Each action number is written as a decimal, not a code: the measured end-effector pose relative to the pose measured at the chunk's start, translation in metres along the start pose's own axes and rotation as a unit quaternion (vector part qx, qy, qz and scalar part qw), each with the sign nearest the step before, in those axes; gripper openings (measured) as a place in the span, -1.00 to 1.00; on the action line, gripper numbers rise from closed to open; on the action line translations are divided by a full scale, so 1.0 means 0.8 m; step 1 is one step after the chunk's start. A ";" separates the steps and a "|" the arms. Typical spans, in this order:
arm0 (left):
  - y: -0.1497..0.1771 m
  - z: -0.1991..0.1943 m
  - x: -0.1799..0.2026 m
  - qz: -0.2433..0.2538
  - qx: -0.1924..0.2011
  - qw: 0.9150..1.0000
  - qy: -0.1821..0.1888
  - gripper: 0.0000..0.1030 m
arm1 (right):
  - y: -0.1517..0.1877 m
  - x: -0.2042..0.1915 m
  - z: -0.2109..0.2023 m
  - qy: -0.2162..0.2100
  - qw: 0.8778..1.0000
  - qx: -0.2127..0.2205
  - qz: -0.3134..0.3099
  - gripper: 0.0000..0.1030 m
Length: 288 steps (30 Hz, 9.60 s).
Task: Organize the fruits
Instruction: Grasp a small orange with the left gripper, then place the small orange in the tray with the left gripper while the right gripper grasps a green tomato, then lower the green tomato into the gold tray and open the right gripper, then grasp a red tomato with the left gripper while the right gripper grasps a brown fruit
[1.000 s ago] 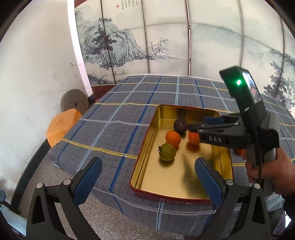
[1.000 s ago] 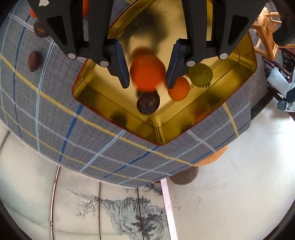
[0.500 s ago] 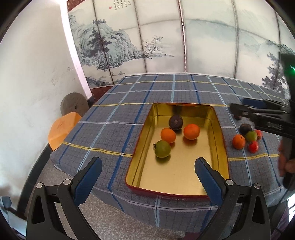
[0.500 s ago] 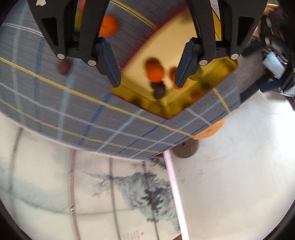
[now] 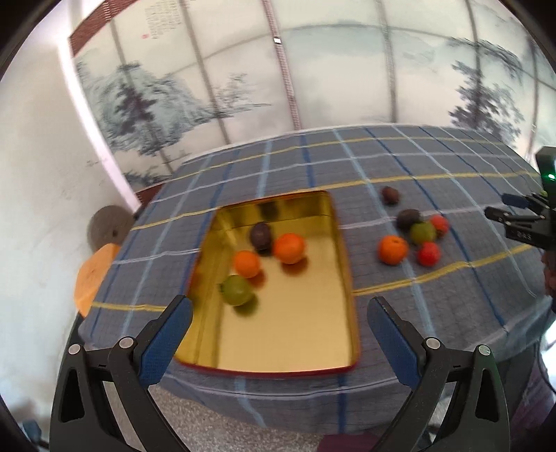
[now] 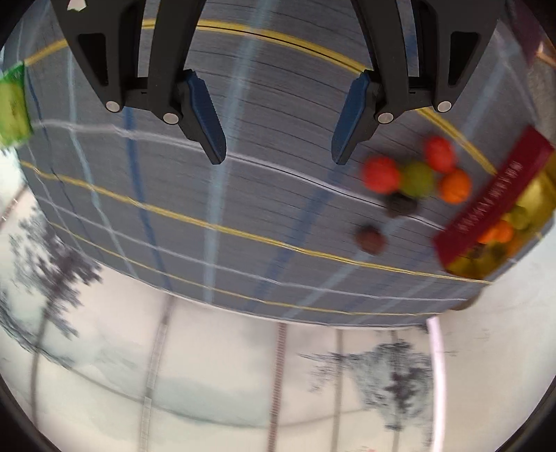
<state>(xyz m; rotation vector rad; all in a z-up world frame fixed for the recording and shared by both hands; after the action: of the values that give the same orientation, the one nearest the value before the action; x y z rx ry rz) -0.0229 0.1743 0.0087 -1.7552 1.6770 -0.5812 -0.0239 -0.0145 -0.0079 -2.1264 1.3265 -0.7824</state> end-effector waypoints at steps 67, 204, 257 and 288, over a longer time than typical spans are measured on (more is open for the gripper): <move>-0.043 0.020 0.049 0.005 -0.057 0.988 0.142 -0.31 | -0.069 -0.139 0.056 -0.214 0.964 -0.067 -0.144 -0.30; 0.033 -0.004 -0.119 -0.097 0.048 0.988 -0.113 0.58 | -0.117 -0.336 0.036 -0.274 0.950 -0.016 -0.146 -0.32; -0.046 0.126 0.178 0.062 -0.115 0.981 0.143 0.36 | 0.056 0.089 0.026 0.003 0.997 -0.031 0.074 0.49; -0.034 0.054 0.098 -0.063 -0.086 0.981 0.160 -0.34 | -0.012 -0.001 0.000 -0.175 0.984 0.026 -0.005 0.49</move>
<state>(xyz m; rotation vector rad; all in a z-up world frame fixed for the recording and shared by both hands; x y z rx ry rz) 0.0335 0.1027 -0.0109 -1.9849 1.8887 -0.8363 -0.0181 -0.0103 -0.0015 -2.1101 1.0982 -0.4142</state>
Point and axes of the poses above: each gripper's, at about its wrist camera, not at the fingertips, and z roughly the way its jaws point, x to its right, y to its underside, the point moved 3 cm from there along z, roughly the way its jaws point, and after that the axes turned 7 degrees about -z, right-handed, at the moved point
